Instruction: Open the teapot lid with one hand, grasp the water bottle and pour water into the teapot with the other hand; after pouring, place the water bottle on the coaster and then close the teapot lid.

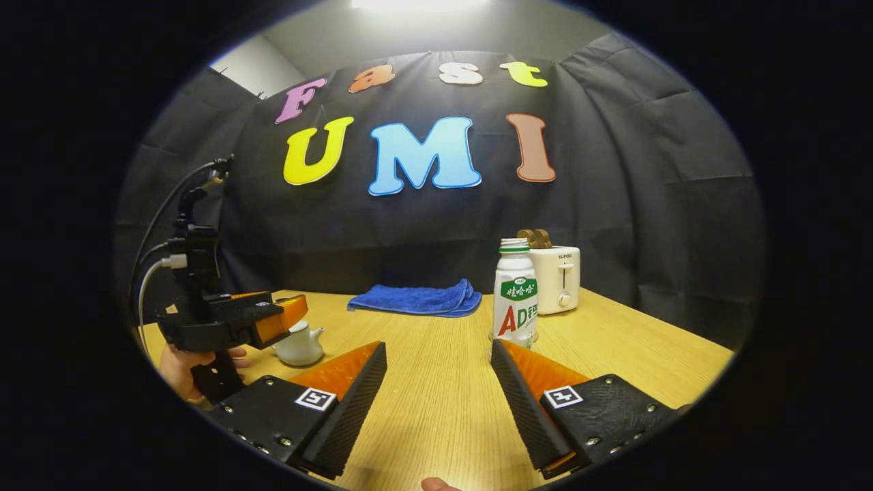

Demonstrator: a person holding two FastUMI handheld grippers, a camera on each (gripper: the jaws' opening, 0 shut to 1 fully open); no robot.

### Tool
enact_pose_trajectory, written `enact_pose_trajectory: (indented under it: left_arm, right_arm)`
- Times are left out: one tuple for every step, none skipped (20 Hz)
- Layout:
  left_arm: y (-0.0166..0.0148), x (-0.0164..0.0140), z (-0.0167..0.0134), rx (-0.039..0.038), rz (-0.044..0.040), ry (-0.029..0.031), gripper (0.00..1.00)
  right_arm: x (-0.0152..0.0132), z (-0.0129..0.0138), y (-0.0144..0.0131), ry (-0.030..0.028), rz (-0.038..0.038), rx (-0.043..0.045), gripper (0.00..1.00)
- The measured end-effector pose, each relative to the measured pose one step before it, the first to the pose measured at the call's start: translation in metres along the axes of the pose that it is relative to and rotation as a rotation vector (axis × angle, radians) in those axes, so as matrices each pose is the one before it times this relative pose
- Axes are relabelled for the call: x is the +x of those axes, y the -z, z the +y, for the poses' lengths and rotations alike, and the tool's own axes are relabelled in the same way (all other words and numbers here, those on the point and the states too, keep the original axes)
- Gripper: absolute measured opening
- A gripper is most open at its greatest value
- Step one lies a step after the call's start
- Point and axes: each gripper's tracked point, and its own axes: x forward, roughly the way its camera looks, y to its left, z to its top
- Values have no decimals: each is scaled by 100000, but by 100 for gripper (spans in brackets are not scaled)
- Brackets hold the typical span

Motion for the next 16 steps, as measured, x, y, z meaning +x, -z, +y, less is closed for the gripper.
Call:
enact_pose_trajectory:
  left_arm:
    - [573,457,-14,108,1933,163,99]
    - [457,370,19,18,1054,306,99]
    - [-85,354,51,-64,278,34,99]
    - [-178,170,119,-363,-560,-112,99]
    - [-196,244,43,-461,-1025,-162,99]
    - [145,126,62,217,184,61,98]
    - [70,124,267,487,249,-551,93]
    - [-65,163,24,628,85,-724,86]
    - [-103,110,-72,826,-43,-85,78]
    - [226,292,-205,759,1356,535,66]
    - [263,214,-1,591,1614,342,61]
    - [124,42,-225,-22,1342,1107,49]
    - [216,388,107,-610,1275,-207,37]
    - [243,0,388,-902,1474,-341,25]
    - [-70,65,-193,304,650,179,35]
    - [126,-9,-157,1347,136,-91,35]
  right_arm:
    - [11,-63,10,-10,150,171,95]
    - [1,-69,87,111,247,103,95]
    - [23,-6,29,-49,213,171,95]
    - [30,-24,28,-70,106,227,95]
    - [12,-71,37,197,160,-2,95]
    - [56,-79,56,143,44,-6,95]
    - [34,-42,51,70,237,70,95]
    - [12,-63,68,14,133,181,95]
    - [-38,-20,-77,-30,37,259,95]
    - [24,14,65,-148,128,364,95]
    - [-42,49,-54,-176,158,274,95]
    - [5,49,6,-157,102,-9,95]
    - [-85,-8,-128,-1,-146,-161,95]
    - [-74,15,-75,-50,-285,-74,95]
    - [-108,49,-140,-171,-337,101,95]
    - [-72,78,-65,-123,-276,-5,95]
